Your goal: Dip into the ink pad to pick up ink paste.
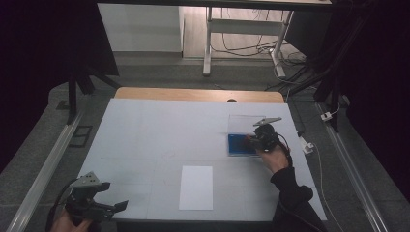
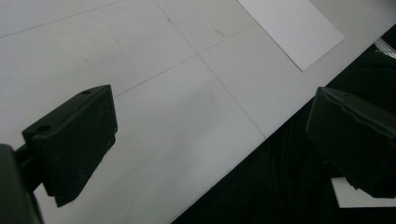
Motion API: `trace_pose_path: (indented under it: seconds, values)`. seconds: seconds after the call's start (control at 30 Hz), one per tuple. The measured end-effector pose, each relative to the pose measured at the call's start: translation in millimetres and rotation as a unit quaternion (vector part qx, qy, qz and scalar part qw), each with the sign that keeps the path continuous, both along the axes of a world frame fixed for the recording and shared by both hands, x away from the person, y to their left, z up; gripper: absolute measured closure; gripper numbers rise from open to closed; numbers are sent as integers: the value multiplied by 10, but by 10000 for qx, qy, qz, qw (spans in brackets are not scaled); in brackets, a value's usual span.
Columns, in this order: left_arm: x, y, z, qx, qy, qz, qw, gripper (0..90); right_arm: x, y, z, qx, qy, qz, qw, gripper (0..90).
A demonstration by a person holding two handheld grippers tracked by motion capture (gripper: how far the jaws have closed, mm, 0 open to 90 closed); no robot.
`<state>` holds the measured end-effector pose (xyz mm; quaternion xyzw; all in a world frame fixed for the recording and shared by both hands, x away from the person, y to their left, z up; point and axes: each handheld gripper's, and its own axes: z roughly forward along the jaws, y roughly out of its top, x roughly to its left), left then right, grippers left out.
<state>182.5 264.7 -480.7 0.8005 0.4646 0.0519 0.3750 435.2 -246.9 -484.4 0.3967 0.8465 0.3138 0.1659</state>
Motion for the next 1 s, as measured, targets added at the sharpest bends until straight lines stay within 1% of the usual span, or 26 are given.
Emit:
trace_pose_path:
  seconds: [0.1,0.17,0.27,0.37,0.43,0.5,0.53,0.63,0.77,0.83,1.0]
  values:
    - [2,2,0,-4,5,5,10000,25,0,-2,4,8,8,10,10000,801]
    - [2,0,0,-2,3,3,10000,25,-2,11,19,-78,11,32,10000,800]
    - [0,1,0,-2,0,5,10000,25,-3,20,28,-137,7,39,9999,800]
    - [-2,2,1,-2,-4,5,10000,25,0,20,32,-123,4,25,9999,799]
    - [-3,2,1,1,-7,3,10000,25,-1,13,37,-77,26,13,10000,798]
    - [-4,3,1,3,-11,6,10000,25,0,6,37,38,95,62,9999,798]
    - [-4,3,1,-1,-9,6,10000,25,-4,8,39,51,99,76,9999,798]
    - [-4,2,2,1,-10,5,10000,25,-19,22,63,35,50,131,9999,797]
    - [-5,4,2,0,-14,9,10000,25,-48,23,103,135,-6,173,9998,797]
    - [-5,4,2,-1,-14,9,10000,25,-63,14,120,171,15,200,9997,798]
    - [-5,3,2,0,-16,11,10000,25,-100,-17,158,264,1,341,9991,798]
